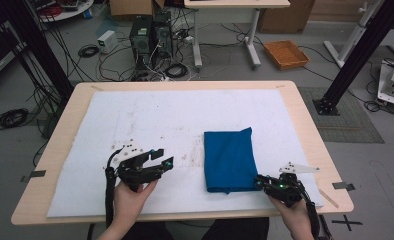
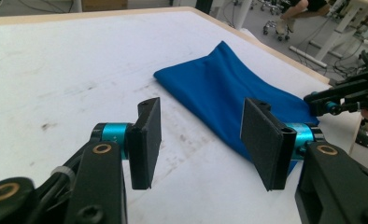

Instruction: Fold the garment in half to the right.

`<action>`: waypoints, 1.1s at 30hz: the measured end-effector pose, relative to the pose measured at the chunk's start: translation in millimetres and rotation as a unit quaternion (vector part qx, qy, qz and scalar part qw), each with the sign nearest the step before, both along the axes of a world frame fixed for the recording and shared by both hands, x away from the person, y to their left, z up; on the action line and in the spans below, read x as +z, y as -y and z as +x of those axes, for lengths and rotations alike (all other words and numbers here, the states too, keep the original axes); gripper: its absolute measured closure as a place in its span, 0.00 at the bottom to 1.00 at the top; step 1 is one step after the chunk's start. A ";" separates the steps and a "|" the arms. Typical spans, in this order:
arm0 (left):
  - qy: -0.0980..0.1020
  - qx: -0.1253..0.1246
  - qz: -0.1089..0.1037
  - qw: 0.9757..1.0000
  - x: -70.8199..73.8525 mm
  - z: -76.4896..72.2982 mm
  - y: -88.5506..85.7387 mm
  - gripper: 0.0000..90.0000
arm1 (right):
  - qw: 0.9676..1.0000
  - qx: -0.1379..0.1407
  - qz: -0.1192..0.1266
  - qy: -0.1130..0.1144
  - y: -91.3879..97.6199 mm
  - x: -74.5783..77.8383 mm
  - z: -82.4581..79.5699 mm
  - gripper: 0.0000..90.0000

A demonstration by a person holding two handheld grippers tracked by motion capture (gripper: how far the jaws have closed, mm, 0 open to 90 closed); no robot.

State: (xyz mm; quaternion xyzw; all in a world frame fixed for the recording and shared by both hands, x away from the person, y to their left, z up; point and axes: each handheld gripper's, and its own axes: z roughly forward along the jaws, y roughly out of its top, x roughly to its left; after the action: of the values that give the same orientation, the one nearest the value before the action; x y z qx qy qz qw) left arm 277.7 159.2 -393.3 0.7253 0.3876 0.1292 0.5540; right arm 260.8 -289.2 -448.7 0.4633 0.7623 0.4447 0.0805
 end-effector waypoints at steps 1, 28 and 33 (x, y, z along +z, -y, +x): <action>-0.002 0.003 -0.003 1.000 -1.1 -0.1 -3.6 0.53 | 1.000 0.000 -0.006 0.002 0.2 -0.1 -0.5 0.96; -0.015 0.036 -0.004 0.999 -14.0 13.5 -40.1 0.53 | 0.993 -0.109 0.015 0.029 2.0 29.2 126.5 0.76; -0.019 0.044 -0.003 0.999 -18.2 18.5 -47.5 0.53 | 0.992 -0.124 0.028 0.025 -6.0 16.6 152.7 0.78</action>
State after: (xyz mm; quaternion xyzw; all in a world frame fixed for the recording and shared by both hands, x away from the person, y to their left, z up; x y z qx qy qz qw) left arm 296.1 206.6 -411.5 0.7079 0.4300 0.1385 0.5429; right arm 413.5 -283.2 -432.1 0.5451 0.6838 0.4640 0.1413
